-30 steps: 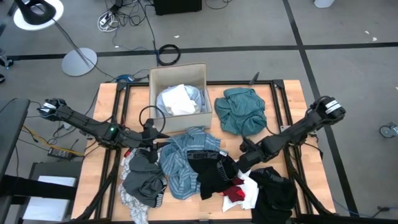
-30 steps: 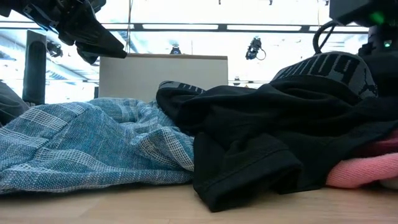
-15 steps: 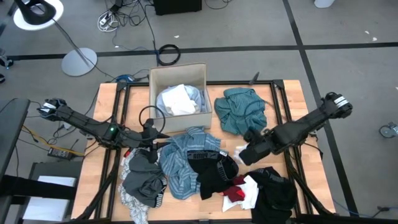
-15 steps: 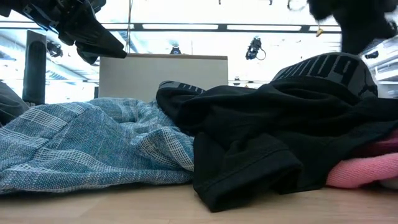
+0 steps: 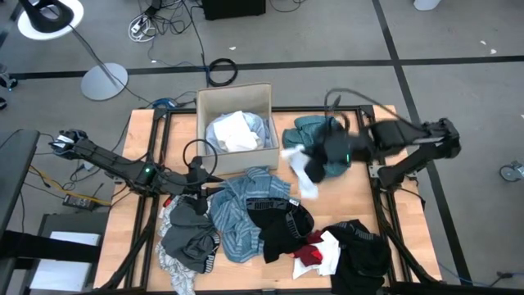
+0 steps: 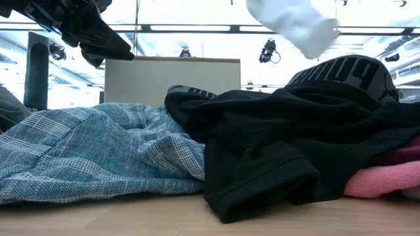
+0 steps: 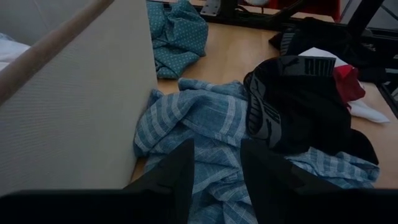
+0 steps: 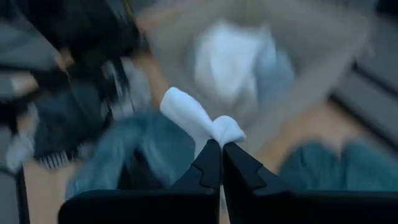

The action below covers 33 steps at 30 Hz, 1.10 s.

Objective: Sort clothes
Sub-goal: Put the white sock into the white laundry organizer

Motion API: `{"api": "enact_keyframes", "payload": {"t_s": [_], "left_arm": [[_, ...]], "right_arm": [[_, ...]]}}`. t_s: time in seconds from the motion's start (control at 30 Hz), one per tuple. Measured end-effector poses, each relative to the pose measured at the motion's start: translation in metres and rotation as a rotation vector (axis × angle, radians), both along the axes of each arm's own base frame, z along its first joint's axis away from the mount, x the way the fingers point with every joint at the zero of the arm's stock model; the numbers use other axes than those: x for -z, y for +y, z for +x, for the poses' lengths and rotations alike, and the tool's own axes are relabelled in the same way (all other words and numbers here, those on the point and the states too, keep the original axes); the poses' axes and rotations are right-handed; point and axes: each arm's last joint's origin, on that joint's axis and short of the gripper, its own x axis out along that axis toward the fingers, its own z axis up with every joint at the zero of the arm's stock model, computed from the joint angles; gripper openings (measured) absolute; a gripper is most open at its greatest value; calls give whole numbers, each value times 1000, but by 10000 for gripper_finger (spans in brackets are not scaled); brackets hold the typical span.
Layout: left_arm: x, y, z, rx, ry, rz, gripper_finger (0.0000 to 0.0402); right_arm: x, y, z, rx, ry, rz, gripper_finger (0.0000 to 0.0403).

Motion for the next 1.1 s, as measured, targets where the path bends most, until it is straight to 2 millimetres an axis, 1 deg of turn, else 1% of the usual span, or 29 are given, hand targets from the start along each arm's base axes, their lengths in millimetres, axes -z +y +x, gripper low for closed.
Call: {"api": "enact_keyframes", "payload": {"t_s": [0.13,0.23,0.33,0.43,0.5,0.6,0.77,0.87,0.97,1.03,1.1], "left_arm": [[0,0,0,0,0,1,135],[0,0,0,1,0,1,135],[0,0,0,1,0,4,135],[0,0,0,1,1,4,135],[0,0,0,1,1,5,135],[0,0,0,1,3,6,135],[1,0,0,1,11,9,135],[1,0,-1,3,16,16,135],[1,0,-1,8,17,29,135],[1,0,-1,8,19,30,135],[1,0,-1,8,19,29,135]], "right_arm": [[-31,-29,19,-55,-127,-103,1],[-43,-52,38,-74,-181,-208,1],[-47,-79,64,-87,-222,-271,0],[-38,-106,94,-125,-235,-263,0],[-27,-123,114,-132,-217,-244,0],[-2,-147,139,-128,-163,-212,1],[57,-176,174,-142,-29,-117,2],[91,-189,190,-112,35,-51,5],[124,-199,201,-91,112,10,16],[146,-203,207,-107,172,47,29],[163,-204,210,-150,221,95,46]]}}
